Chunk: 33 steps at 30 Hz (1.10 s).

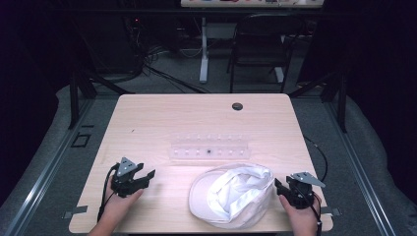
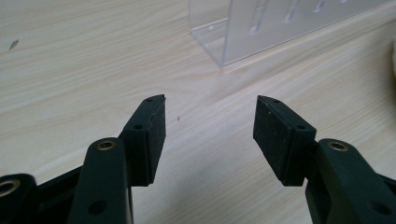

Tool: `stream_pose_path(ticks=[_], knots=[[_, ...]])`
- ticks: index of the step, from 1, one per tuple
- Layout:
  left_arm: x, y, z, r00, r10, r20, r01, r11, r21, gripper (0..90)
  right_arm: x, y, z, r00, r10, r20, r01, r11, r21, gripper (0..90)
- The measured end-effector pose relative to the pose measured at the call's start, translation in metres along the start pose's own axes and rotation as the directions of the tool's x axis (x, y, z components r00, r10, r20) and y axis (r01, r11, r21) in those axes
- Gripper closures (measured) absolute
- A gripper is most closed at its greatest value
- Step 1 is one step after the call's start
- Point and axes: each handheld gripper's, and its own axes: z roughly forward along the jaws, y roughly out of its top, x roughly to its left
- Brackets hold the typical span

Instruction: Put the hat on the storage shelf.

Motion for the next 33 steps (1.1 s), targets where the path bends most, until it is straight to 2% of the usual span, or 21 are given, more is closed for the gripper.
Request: stream_pose_path(ticks=[3, 4, 9, 11, 15, 16, 21, 26, 27, 30, 32, 33], knots=[[-0.005, 0.002, 0.001, 0.9999, 0.009, 0.01, -0.009, 0.9999, -0.005, 44.4, 0.002, 0.001, -0.004, 0.9998, -0.009, -0.016, 0.009, 1.0, 0.006, 53.1], [-0.009, 0.004, 0.002, 0.9995, 0.016, 0.028, -0.016, 0.9998, -0.009, 44.4, 0.005, 0.003, -0.007, 0.9991, -0.017, -0.038, 0.018, 1.0, 0.022, 53.8], [-0.019, 0.007, 0.003, 0.9976, 0.038, 0.059, -0.037, 0.9992, -0.015, 44.5, 0.008, 0.006, -0.015, 0.9983, -0.01, -0.058, 0.012, 1.0, 0.021, 54.4], [-0.026, 0.009, 0.003, 0.9957, 0.052, 0.077, -0.051, 0.9986, -0.014, 44.9, 0.011, 0.012, -0.024, 0.9955, -0.003, -0.094, 0.005, 1.0, 0.021, 56.1], [-0.033, 0.011, 0.004, 0.9923, 0.069, 0.103, -0.068, 0.9976, -0.007, 46.3, 0.014, 0.02, -0.031, 0.9948, -0.017, -0.1, 0.021, 0.999, 0.038, 56.8], [-0.038, 0.012, 0.005, 0.9903, 0.086, 0.109, -0.087, 0.9962, -0.004, 46.3, 0.015, 0.027, -0.036, 0.991, -0.007, -0.133, 0.013, 0.999, 0.045, 56.8], [-0.047, 0.013, 0.008, 0.9863, 0.102, 0.13, -0.103, 0.9947, -0.001, 46.7, 0.015, 0.045, -0.044, 0.9842, 0.007, -0.177, 0.008, 0.996, 0.088, 56.9], [-0.053, 0.014, 0.011, 0.9824, 0.119, 0.144, -0.121, 0.9927, 0.004, 47.2, 0.016, 0.061, -0.049, 0.9859, -0.017, -0.166, 0.032, 0.995, 0.09, 56.7], [-0.055, 0.014, 0.012, 0.9809, 0.129, 0.146, -0.132, 0.9912, 0.011, 47.2, 0.016, 0.069, -0.052, 0.9845, -0.011, -0.175, 0.026, 0.996, 0.088, 56.9], [-0.057, 0.013, 0.012, 0.9789, 0.136, 0.152, -0.14, 0.99, 0.016, 47.2, 0.017, 0.077, -0.055, 0.979, 0.004, -0.204, 0.018, 0.994, 0.107, 58.0], [-0.057, 0.012, 0.012, 0.9786, 0.138, 0.152, -0.143, 0.9896, 0.018, 47.2, 0.018, 0.079, -0.055, 0.979, 0.002, -0.204, 0.022, 0.993, 0.116, 58.0], [-0.056, 0.012, 0.012, 0.9786, 0.139, 0.152, -0.143, 0.9895, 0.019, 47.2, 0.021, 0.084, -0.057, 0.9762, -0.01, -0.217, 0.037, 0.992, 0.123, 56.9]])
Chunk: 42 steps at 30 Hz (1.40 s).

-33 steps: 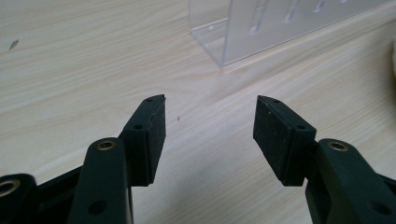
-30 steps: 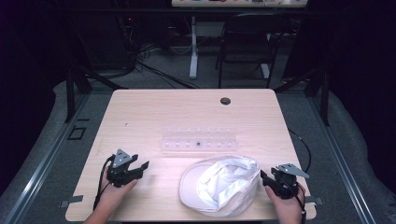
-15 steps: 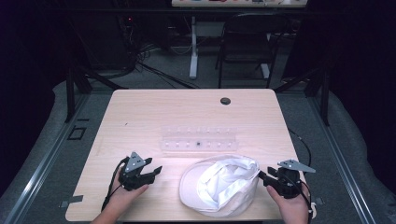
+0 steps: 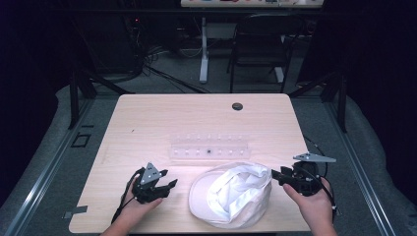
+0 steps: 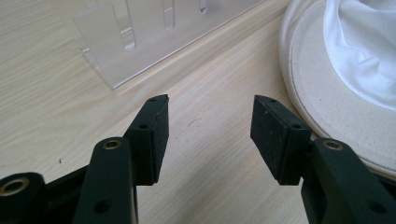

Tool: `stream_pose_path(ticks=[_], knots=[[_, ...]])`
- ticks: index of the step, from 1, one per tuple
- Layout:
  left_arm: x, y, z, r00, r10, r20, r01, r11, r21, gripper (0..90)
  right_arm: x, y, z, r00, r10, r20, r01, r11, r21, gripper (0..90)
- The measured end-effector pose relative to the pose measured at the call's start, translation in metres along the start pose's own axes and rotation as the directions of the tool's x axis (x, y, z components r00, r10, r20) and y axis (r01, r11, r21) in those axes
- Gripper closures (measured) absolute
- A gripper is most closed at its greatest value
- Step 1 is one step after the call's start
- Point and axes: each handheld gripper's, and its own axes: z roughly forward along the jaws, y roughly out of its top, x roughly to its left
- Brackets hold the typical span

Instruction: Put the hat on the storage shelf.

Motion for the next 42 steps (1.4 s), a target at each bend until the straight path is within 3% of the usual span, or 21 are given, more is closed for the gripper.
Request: stream_pose_path(ticks=[5, 8, 9, 14, 20, 23, 27, 29, 32, 39, 42], knots=[[0.002, -0.001, -0.001, 1.0, -0.008, 0.001, 0.008, 1.0, -0.002, 47.2, 0.004, 0.009, -0.004, 0.9999, -0.007, -0.014, 0.007, 1.0, -0.005, 55.6], [0.001, -0.002, -0.001, 1.0, -0.004, 0.002, 0.004, 1.0, 0.001, 47.2, 0.007, 0.013, 0.0, 0.9993, 0.011, -0.036, -0.01, 0.999, 0.031, 53.5], [0.001, -0.002, -0.001, 1.0, 0.0, 0.002, 0.0, 1.0, 0.003, 47.2, 0.011, 0.012, 0.006, 0.9996, 0.011, -0.027, -0.009, 0.997, 0.079, 52.1], [0.002, -0.003, -0.002, 1.0, 0.005, 0.007, -0.005, 1.0, 0.006, 47.1, 0.019, 0.006, 0.021, 0.9996, -0.02, -0.02, 0.023, 0.988, 0.156, 49.8], [-0.001, -0.003, -0.001, 0.9998, 0.002, 0.019, -0.002, 1.0, 0.001, 46.9, 0.021, 0.003, 0.023, 0.9999, -0.013, -0.006, 0.014, 0.983, 0.185, 49.9], [-0.004, -0.001, 0.0, 0.9994, -0.004, 0.034, 0.004, 1.0, 0.002, 46.7, 0.02, 0.002, 0.022, 0.9998, -0.013, -0.014, 0.015, 0.982, 0.19, 52.6], [-0.012, 0.004, 0.005, 0.9947, -0.057, 0.085, 0.059, 0.9981, -0.016, 45.7, 0.021, 0.001, 0.021, 0.9995, -0.029, -0.014, 0.031, 0.977, 0.21, 66.2], [-0.015, 0.006, 0.007, 0.9941, -0.056, 0.093, 0.057, 0.9983, -0.011, 45.8, 0.021, 0.001, 0.021, 0.9992, -0.035, -0.018, 0.038, 0.977, 0.208, 68.5], [-0.029, 0.009, 0.018, 0.9903, -0.033, 0.135, 0.03, 0.9993, 0.024, 45.8, 0.023, 0.001, 0.022, 0.9987, -0.046, -0.023, 0.05, 0.978, 0.203, 73.7], [-0.047, 0.013, 0.038, 0.9873, 0.004, 0.159, -0.015, 0.9978, 0.065, 45.5, 0.024, 0.002, 0.023, 0.9982, -0.053, -0.029, 0.057, 0.979, 0.196, 75.2], [-0.053, 0.015, 0.045, 0.9875, 0.024, 0.156, -0.036, 0.9965, 0.075, 50.3, 0.024, 0.002, 0.024, 0.9982, -0.051, -0.03, 0.056, 0.981, 0.187, 75.5]])
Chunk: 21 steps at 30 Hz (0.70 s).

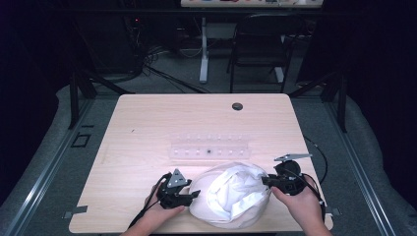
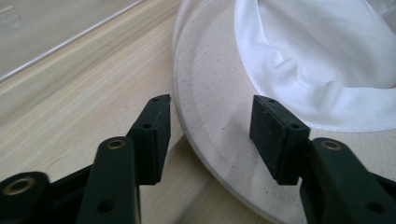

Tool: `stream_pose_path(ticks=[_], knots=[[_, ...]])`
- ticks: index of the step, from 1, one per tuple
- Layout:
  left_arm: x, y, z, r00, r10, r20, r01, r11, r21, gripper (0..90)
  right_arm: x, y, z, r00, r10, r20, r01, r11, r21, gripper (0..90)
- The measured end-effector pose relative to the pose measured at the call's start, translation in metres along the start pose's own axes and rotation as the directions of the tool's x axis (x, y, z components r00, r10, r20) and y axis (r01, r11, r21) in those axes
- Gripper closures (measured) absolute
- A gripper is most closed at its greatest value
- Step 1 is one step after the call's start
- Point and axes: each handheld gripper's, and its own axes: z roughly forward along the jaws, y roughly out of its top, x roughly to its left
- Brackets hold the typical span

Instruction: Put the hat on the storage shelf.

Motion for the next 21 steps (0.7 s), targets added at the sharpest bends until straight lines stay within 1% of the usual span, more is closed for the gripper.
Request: stream_pose_path(ticks=[1, 3, 4, 5, 6, 7, 8, 11, 13, 14, 15, 16, 17, 18, 19, 20, 21], knots=[[-0.001, 0.001, 0.001, 1.0, 0.004, -0.005, -0.004, 1.0, -0.001, 51.2, 0.0, 0.0, 0.0, 1.0, 0.0, 0.0, 0.0, 1.0, -0.002, 75.5], [-0.001, 0.002, 0.001, 1.0, 0.002, -0.01, -0.002, 1.0, -0.001, 55.9, 0.0, 0.0, 0.0, 1.0, -0.003, -0.006, 0.003, 1.0, -0.001, 75.9], [0.002, 0.003, 0.001, 0.9996, -0.027, -0.001, 0.027, 0.9996, -0.009, 59.0, 0.0, 0.0, 0.0, 1.0, -0.004, -0.007, 0.004, 1.0, -0.002, 76.0], [0.002, 0.003, 0.001, 0.9996, -0.027, -0.001, 0.027, 0.9996, -0.009, 61.5, 0.0, 0.0, 0.0, 1.0, -0.005, -0.007, 0.005, 1.0, -0.003, 76.2], [0.006, 0.005, 0.001, 0.9983, -0.057, 0.012, 0.057, 0.9983, -0.008, 64.0, 0.0, 0.001, 0.0, 1.0, -0.006, -0.007, 0.006, 1.0, -0.004, 76.5], [0.006, 0.005, 0.001, 0.9983, -0.057, 0.012, 0.057, 0.9983, -0.008, 66.0, 0.0, 0.001, 0.0, 1.0, -0.006, -0.007, 0.006, 1.0, -0.004, 76.5], [0.008, 0.006, 0.0, 0.9971, -0.075, 0.016, 0.075, 0.9972, -0.005, 68.1, 0.0, 0.002, 0.001, 1.0, -0.005, -0.007, 0.005, 1.0, -0.006, 76.9], [0.01, 0.008, 0.001, 0.9963, -0.085, 0.008, 0.086, 0.9963, -0.008, 69.8, -0.001, 0.004, 0.001, 0.9999, -0.002, -0.015, 0.002, 1.0, -0.004, 77.4], [0.01, 0.008, 0.002, 0.9958, -0.091, 0.002, 0.091, 0.9958, -0.009, 69.9, -0.002, 0.005, 0.001, 0.9999, -0.002, -0.011, 0.002, 1.0, -0.005, 77.5], [0.011, 0.01, 0.004, 0.995, -0.099, -0.011, 0.099, 0.995, -0.015, 69.8, -0.003, 0.009, 0.001, 1.0, -0.005, -0.008, 0.005, 1.0, 0.0, 77.7], [0.011, 0.01, 0.004, 0.995, -0.099, -0.011, 0.099, 0.995, -0.015, 69.7, -0.003, 0.009, 0.001, 1.0, -0.005, -0.008, 0.005, 1.0, 0.0, 77.7], [0.012, 0.012, 0.007, 0.9943, -0.102, -0.031, 0.101, 0.9946, -0.023, 69.6, -0.004, 0.015, 0.001, 0.9999, -0.006, -0.008, 0.006, 1.0, 0.008, 77.8], [0.012, 0.012, 0.007, 0.9943, -0.102, -0.031, 0.101, 0.9946, -0.023, 69.4, -0.004, 0.015, 0.001, 0.9999, -0.006, -0.008, 0.006, 1.0, 0.008, 77.8], [0.012, 0.013, 0.008, 0.9943, -0.093, -0.052, 0.092, 0.9956, -0.018, 69.4, -0.005, 0.017, 0.001, 1.0, -0.005, -0.005, 0.005, 1.0, 0.009, 77.8], [0.012, 0.014, 0.009, 0.9935, -0.079, -0.083, 0.077, 0.9968, -0.02, 69.4, -0.006, 0.022, 0.002, 0.9999, -0.007, -0.007, 0.007, 1.0, 0.025, 77.9], [0.011, 0.014, 0.01, 0.991, -0.043, -0.126, 0.043, 0.9991, -0.008, 77.9, -0.007, 0.027, 0.002, 0.9999, -0.007, -0.01, 0.007, 0.999, 0.041, 78.0], [0.011, 0.014, 0.012, 0.9908, -0.036, -0.131, 0.035, 0.9994, -0.004, 77.8, -0.008, 0.03, 0.003, 0.9999, -0.009, -0.012, 0.01, 0.999, 0.051, 78.0]])
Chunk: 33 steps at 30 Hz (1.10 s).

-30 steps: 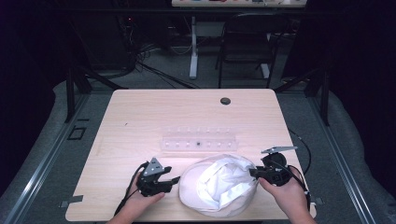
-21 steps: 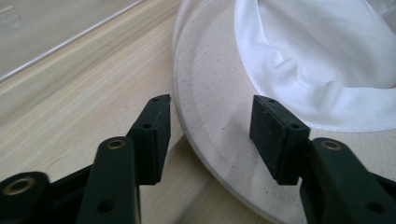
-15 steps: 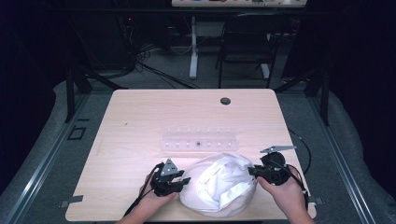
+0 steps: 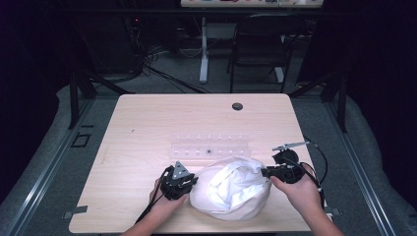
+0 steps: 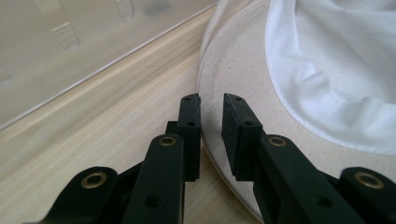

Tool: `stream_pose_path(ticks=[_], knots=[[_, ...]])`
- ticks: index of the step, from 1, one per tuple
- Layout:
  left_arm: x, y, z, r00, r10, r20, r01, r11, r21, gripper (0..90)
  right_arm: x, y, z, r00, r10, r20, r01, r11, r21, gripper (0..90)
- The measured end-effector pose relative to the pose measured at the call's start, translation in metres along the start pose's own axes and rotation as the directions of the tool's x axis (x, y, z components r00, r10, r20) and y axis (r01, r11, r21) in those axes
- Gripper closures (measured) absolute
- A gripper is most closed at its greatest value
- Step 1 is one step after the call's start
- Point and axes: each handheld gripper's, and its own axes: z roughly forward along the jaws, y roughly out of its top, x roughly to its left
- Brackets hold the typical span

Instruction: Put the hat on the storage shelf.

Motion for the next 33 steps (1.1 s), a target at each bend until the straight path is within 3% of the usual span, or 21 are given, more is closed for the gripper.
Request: stream_pose_path(ticks=[4, 7, 9, 10, 15, 16, 20, 21, 22, 23, 25, 26, 27, 28, 29, 31, 32, 33], knots=[[-0.002, 0.0, 0.0, 0.9999, 0.011, 0.006, -0.011, 0.9999, 0.0, 74.9, -0.002, 0.009, -0.001, 0.9996, 0.02, -0.02, -0.019, 0.999, 0.036, 77.7], [-0.003, 0.0, -0.001, 0.9999, 0.012, 0.007, -0.012, 0.9999, -0.002, 68.9, 0.0, 0.014, -0.001, 0.9998, -0.018, 0.013, 0.017, 0.995, 0.103, 77.2], [-0.003, 0.0, -0.001, 0.9999, 0.008, 0.01, -0.008, 0.9999, -0.007, 67.2, 0.001, 0.014, 0.0, 0.9999, -0.01, 0.008, 0.009, 0.994, 0.105, 76.7], [-0.002, 0.0, -0.003, 0.9999, 0.009, 0.01, -0.009, 0.9999, -0.014, 63.6, 0.002, 0.016, -0.001, 1.0, 0.003, -0.004, -0.002, 0.99, 0.138, 73.4], [0.002, 0.0, -0.009, 0.9998, -0.011, 0.019, 0.012, 0.9994, -0.034, 59.9, 0.002, 0.019, -0.002, 1.0, 0.003, 0.009, -0.005, 0.984, 0.178, 67.1], [0.005, 0.0, -0.012, 0.9996, -0.019, 0.019, 0.02, 0.9987, -0.046, 58.3, 0.004, 0.022, -0.002, 0.9994, 0.032, 0.015, -0.034, 0.978, 0.205, 64.1], [0.011, -0.001, -0.018, 0.9994, -0.031, 0.015, 0.032, 0.9979, -0.056, 56.6, 0.007, 0.027, -0.003, 0.9987, 0.025, 0.045, -0.035, 0.968, 0.247, 61.5], [0.016, -0.003, -0.021, 0.9993, -0.035, 0.012, 0.036, 0.9974, -0.062, 56.4, 0.007, 0.031, -0.005, 0.9977, 0.047, 0.048, -0.059, 0.96, 0.274, 61.1], [0.016, -0.003, -0.021, 0.9993, -0.035, 0.012, 0.036, 0.9974, -0.062, 56.4, 0.007, 0.031, -0.005, 0.9977, 0.047, 0.048, -0.059, 0.96, 0.274, 61.1], [0.021, -0.004, -0.024, 0.999, -0.042, 0.014, 0.042, 0.9973, -0.059, 56.4, 0.007, 0.034, -0.004, 0.9951, 0.083, 0.053, -0.095, 0.956, 0.276, 60.5], [0.023, -0.005, -0.025, 0.9989, -0.047, 0.009, 0.047, 0.9971, -0.06, 56.3, 0.006, 0.036, -0.004, 0.9951, 0.084, 0.052, -0.095, 0.953, 0.287, 60.1], [0.026, -0.007, -0.027, 0.9981, -0.06, 0.01, 0.061, 0.9962, -0.062, 56.3, 0.004, 0.038, -0.003, 0.9917, 0.12, 0.047, -0.128, 0.942, 0.31, 60.0], [0.026, -0.007, -0.027, 0.9981, -0.06, 0.01, 0.061, 0.9962, -0.062, 56.3, 0.004, 0.038, -0.003, 0.9917, 0.12, 0.047, -0.128, 0.942, 0.31, 60.0], [0.029, -0.007, -0.029, 0.9981, -0.062, 0.008, 0.062, 0.996, -0.064, 56.3, 0.002, 0.039, -0.001, 0.9878, 0.148, 0.048, -0.156, 0.93, 0.333, 59.9], [0.029, -0.007, -0.029, 0.998, -0.063, 0.007, 0.063, 0.9958, -0.066, 56.1, 0.002, 0.039, 0.001, 0.9837, 0.171, 0.055, -0.18, 0.927, 0.33, 59.4], [0.031, -0.008, -0.031, 0.9981, -0.061, 0.009, 0.062, 0.9965, -0.057, 55.8, 0.001, 0.039, 0.003, 0.9837, 0.168, 0.064, -0.18, 0.915, 0.361, 59.3], [0.031, -0.008, -0.031, 0.9981, -0.061, 0.009, 0.062, 0.9965, -0.057, 55.7, 0.001, 0.039, 0.003, 0.9837, 0.168, 0.064, -0.18, 0.915, 0.361, 59.3], [0.031, -0.008, -0.03, 0.9982, -0.06, 0.007, 0.061, 0.9968, -0.052, 55.6, 0.001, 0.036, 0.005, 0.9782, 0.196, 0.069, -0.207, 0.906, 0.37, 59.5]])
